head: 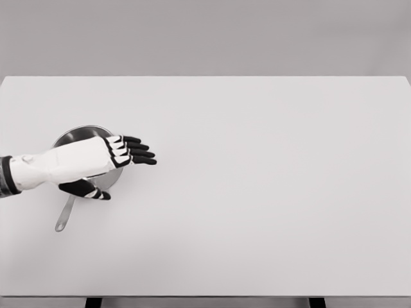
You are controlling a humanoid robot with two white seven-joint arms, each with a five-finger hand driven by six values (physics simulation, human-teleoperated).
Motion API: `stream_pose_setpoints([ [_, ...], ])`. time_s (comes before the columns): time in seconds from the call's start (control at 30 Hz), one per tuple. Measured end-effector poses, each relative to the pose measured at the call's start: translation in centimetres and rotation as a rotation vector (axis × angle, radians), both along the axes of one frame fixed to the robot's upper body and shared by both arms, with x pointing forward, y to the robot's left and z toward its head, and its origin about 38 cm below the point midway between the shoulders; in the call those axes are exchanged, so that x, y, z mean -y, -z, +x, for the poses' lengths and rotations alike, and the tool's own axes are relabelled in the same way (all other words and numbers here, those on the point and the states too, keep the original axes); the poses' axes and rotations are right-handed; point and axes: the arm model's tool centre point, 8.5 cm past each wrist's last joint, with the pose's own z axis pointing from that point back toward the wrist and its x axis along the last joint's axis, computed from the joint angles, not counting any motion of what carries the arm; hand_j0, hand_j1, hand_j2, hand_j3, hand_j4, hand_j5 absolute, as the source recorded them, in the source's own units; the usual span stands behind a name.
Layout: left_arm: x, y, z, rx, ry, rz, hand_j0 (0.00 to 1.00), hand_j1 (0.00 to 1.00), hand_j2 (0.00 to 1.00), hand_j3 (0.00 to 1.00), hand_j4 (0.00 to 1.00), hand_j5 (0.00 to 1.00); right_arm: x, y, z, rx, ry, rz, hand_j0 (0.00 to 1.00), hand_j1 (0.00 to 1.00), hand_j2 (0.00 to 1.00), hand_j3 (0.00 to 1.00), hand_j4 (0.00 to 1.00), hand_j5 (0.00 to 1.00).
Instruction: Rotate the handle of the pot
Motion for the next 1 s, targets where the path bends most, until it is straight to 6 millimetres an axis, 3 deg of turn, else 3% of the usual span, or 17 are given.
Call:
stream_pose_setpoints([
  [0.43,2.3,2.5,-0.2,0.086,0.060,0.109,1.00,1.00,1.00,1.00,1.00,1.00,0.0,0.0,0.0,0.000,0.000,0.000,1.00,1.00,1.00,1.00,1.00,1.00],
  [0.7,2.5,4.5,-1.1,0.079,0.073,0.163,1.00,1.00,1.00,1.00,1.00,1.00,0.0,0.0,0.0,0.000,0.000,0.000,1.00,1.00,1.00,1.00,1.00,1.00],
  [1.0,2.2,5.1,-1.3,0.077,0.080,0.210,1.00,1.00,1.00,1.00,1.00,1.00,0.0,0.0,0.0,0.000,0.000,0.000,1.00,1.00,1.00,1.00,1.00,1.00],
])
